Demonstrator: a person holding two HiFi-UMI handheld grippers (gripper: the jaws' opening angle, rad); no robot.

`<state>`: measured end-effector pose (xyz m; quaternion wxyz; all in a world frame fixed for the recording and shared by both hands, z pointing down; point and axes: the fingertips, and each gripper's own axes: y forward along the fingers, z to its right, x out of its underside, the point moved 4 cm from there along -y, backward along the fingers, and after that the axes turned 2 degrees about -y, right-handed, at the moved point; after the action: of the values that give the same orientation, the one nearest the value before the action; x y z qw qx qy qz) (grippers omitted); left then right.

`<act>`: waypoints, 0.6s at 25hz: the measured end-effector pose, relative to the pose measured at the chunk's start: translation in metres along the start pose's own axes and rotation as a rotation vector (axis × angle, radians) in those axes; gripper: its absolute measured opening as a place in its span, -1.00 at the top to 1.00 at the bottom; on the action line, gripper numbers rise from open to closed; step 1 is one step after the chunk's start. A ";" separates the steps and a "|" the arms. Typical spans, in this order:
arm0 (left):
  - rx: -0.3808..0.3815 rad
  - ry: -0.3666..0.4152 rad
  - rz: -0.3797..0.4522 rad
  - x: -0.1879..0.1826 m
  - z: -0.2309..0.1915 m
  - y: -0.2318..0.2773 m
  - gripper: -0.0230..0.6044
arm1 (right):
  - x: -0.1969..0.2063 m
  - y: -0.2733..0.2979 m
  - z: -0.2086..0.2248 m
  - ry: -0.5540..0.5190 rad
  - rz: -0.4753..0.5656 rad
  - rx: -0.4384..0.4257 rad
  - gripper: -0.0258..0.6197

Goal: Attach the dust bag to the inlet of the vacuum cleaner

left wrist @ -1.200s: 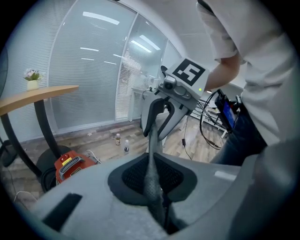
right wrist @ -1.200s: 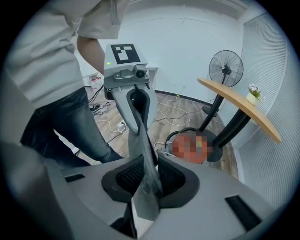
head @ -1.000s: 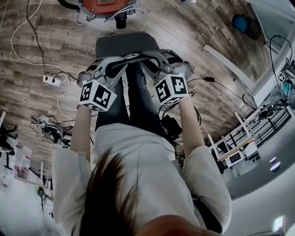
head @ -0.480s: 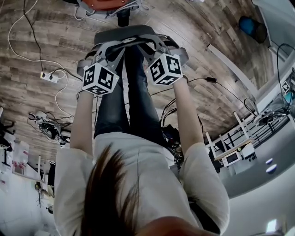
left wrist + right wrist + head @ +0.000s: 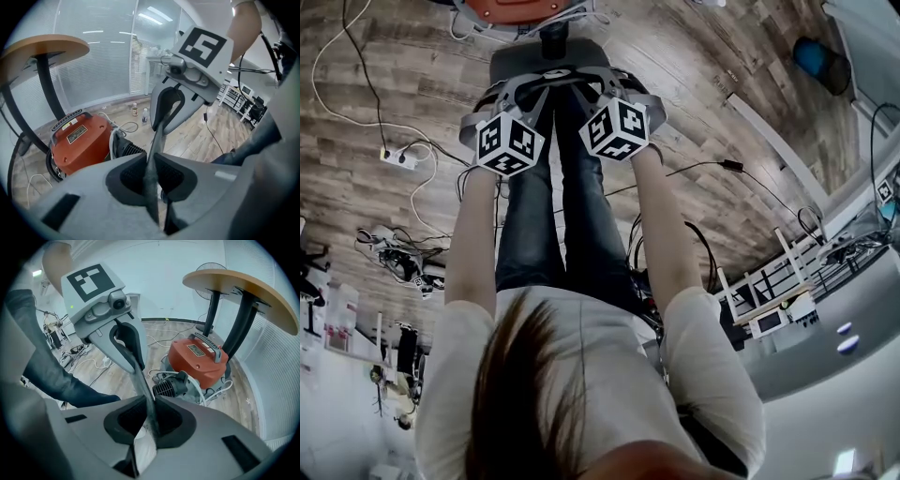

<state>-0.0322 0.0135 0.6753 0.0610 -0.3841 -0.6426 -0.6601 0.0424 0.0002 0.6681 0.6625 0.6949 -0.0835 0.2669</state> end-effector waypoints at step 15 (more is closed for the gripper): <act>0.042 -0.012 -0.053 0.030 -0.012 0.040 0.79 | 0.021 0.046 0.001 0.042 -0.037 -0.015 0.78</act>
<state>-0.0349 0.0088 0.7263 0.0478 -0.3695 -0.6665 -0.6457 0.0388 -0.0005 0.7189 0.6741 0.6856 -0.0588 0.2686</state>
